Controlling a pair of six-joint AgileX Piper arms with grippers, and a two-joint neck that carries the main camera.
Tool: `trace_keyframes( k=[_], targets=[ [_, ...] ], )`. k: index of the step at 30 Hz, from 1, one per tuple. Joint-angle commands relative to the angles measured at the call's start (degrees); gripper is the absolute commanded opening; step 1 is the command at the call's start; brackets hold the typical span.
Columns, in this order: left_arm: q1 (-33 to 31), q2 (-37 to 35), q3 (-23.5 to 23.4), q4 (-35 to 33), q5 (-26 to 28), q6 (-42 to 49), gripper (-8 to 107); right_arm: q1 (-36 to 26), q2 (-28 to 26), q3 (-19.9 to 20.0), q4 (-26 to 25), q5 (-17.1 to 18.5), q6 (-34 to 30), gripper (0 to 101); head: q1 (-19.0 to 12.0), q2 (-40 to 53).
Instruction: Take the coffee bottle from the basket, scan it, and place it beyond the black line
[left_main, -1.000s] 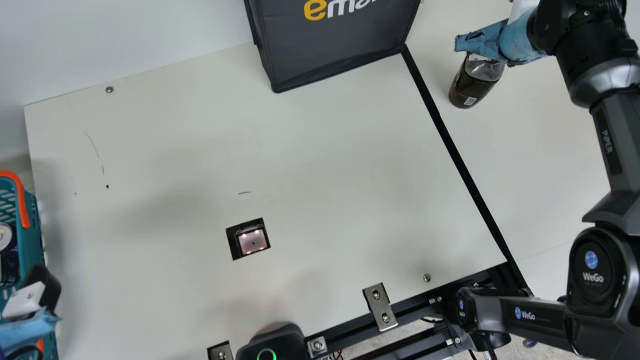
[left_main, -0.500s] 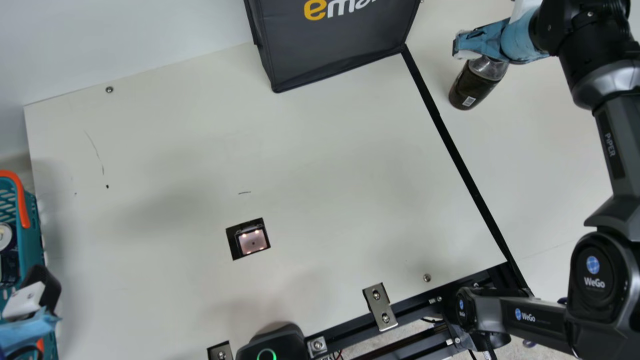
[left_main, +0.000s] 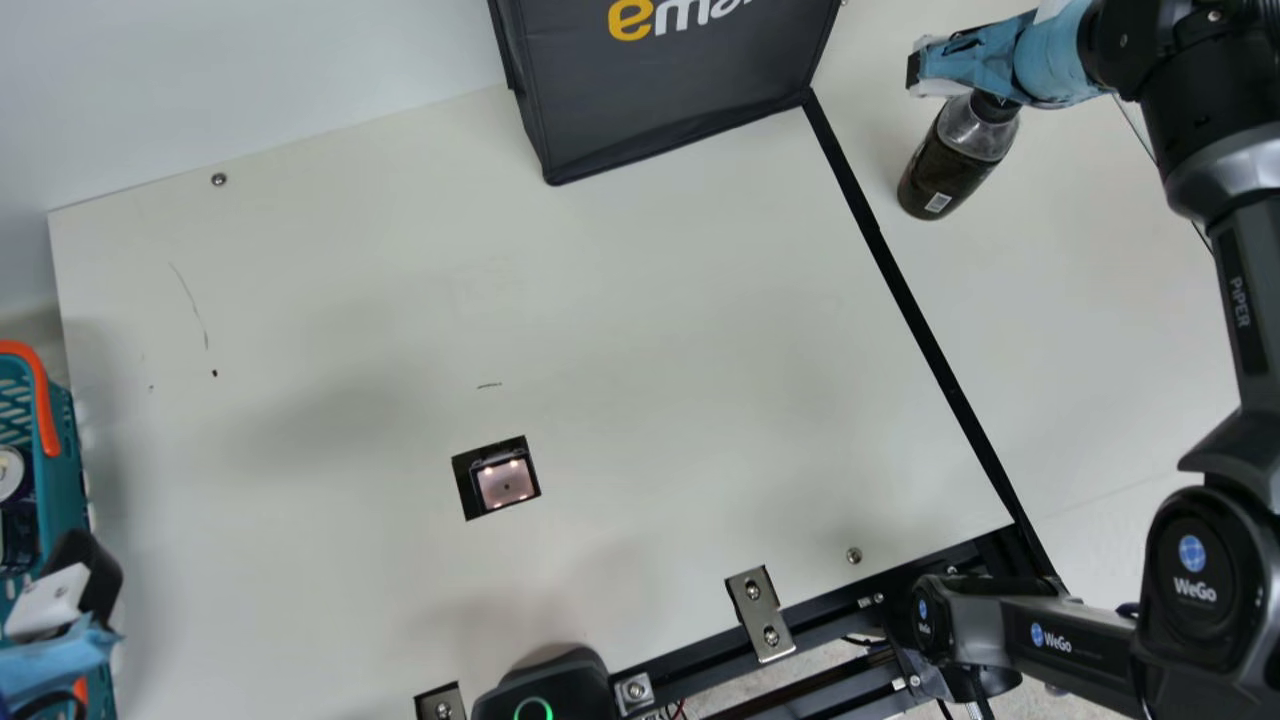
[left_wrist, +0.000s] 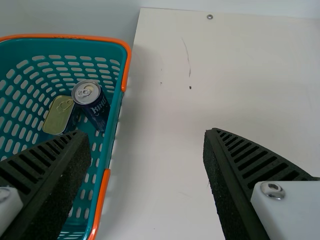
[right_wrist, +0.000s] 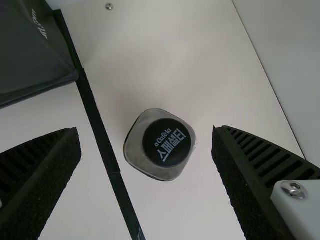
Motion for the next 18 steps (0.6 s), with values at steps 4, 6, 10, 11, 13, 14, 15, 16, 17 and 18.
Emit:
trace_keyframes(
  k=[4, 6, 10, 11, 13, 14, 15, 16, 17, 18],
  targets=[
    [0.0, 0.0, 0.0, 0.0, 0.0, 0.0, 90, 1.4, -1.1, 0.8, 0.7, -1.5, -0.5, 91, -0.9, -0.1],
    [0.0, 0.0, 0.0, 0.0, 0.0, 0.0, 90, 2.1, -1.6, 1.2, 1.0, -2.2, -0.5, 91, -0.9, -0.1],
    [0.0, 0.0, 0.0, 0.0, 0.0, 0.0, 90, 3.8, -2.6, 2.1, 1.6, -3.3, -0.7, 91, -0.9, -0.1],
    [0.0, 0.0, 0.0, 0.0, 0.0, 0.0, 90, 4.2, -2.8, 2.3, 1.7, -3.5, -0.7, 91, -0.9, -0.1],
    [0.0, 0.0, 0.0, 0.0, 0.0, 0.0, 90, 5.1, -3.2, 2.7, 1.9, -4.0, -0.8, 91, -0.9, -0.1],
    [0.0, 0.0, 0.0, 0.0, 0.0, 0.0, 90, 5.5, -3.4, 3.0, 2.0, -4.3, -0.8, 91, -0.9, -0.1],
    [0.0, 0.0, 0.0, 0.0, 0.0, 0.0, 90, 5.9, -3.6, 3.2, 2.0, -4.5, -0.8, 91, -0.9, -0.1],
    [0.0, 0.0, 0.0, 0.0, 0.0, 0.0, 90, 6.2, -3.8, 3.3, 2.1, -4.7, -0.9, 91, -0.9, -0.1],
    [0.0, 0.0, 0.0, 0.0, 0.0, 0.0, 90, 6.6, -4.0, 3.5, 2.2, -5.0, -0.9, 91, -0.9, -0.1],
    [0.0, 0.0, 0.0, 0.0, 0.0, 0.0, 90, 7.0, -4.2, 3.7, 2.3, -5.2, -0.9, 91, -0.9, -0.1]
  ],
)
